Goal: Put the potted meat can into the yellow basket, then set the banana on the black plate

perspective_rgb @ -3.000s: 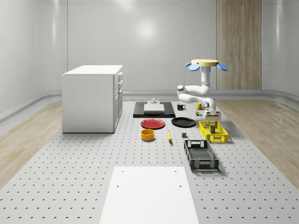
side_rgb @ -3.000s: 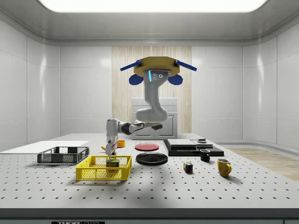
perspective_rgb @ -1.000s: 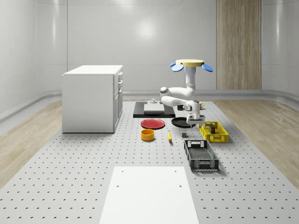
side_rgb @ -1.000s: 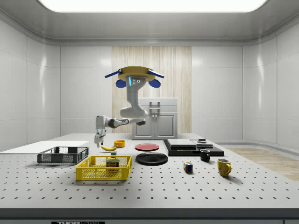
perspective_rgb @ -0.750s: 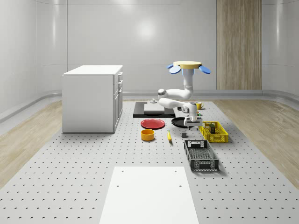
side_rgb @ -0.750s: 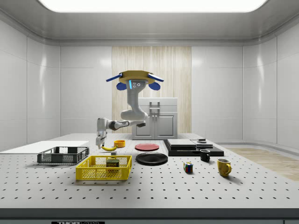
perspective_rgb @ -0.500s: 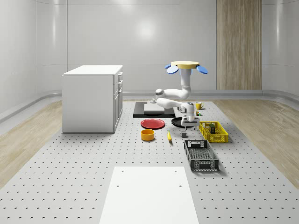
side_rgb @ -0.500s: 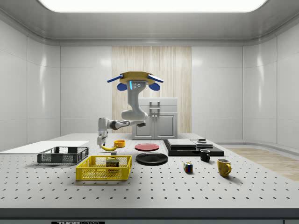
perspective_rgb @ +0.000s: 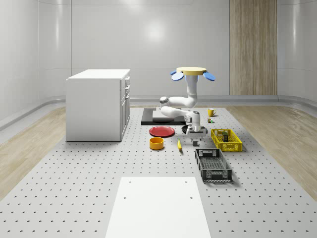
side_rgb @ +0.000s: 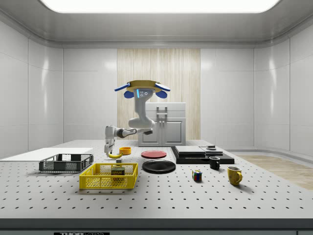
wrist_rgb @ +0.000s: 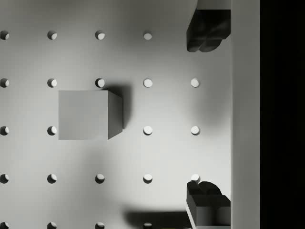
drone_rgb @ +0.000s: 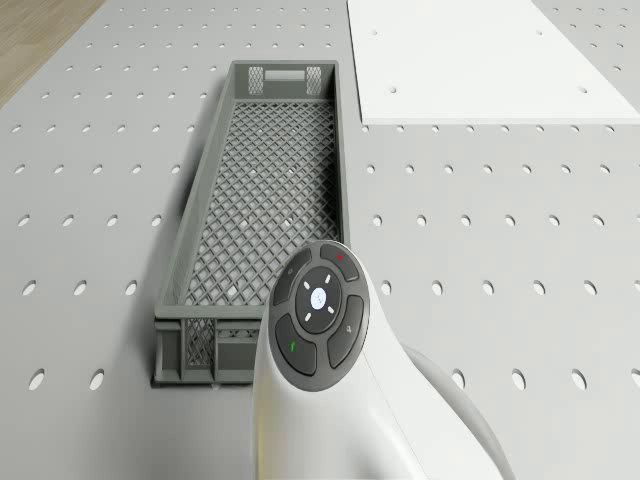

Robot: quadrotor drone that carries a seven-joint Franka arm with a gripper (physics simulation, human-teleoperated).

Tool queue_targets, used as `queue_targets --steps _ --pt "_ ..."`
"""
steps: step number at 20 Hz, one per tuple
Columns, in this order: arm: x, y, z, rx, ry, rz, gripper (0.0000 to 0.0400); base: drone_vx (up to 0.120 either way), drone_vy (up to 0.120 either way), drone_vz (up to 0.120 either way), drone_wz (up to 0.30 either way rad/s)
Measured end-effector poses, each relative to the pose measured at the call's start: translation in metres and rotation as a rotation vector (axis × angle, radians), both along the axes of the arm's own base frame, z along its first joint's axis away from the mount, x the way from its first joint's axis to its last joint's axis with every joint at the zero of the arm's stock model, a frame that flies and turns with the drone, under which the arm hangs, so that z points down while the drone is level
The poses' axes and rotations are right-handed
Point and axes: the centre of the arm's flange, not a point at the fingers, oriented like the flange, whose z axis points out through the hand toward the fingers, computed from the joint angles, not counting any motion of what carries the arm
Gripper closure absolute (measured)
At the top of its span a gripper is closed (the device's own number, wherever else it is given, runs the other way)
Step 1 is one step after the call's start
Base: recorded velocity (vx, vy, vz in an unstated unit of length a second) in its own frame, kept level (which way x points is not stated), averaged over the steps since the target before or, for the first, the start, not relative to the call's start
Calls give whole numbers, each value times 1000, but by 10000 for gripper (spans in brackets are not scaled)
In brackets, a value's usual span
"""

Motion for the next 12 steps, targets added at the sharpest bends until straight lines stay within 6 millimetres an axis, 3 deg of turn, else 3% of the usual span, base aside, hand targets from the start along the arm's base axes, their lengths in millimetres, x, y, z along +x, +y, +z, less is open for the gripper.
queue_targets --steps 12 --pt "0 0 0 0 0 0 0 0 -120 0 0"
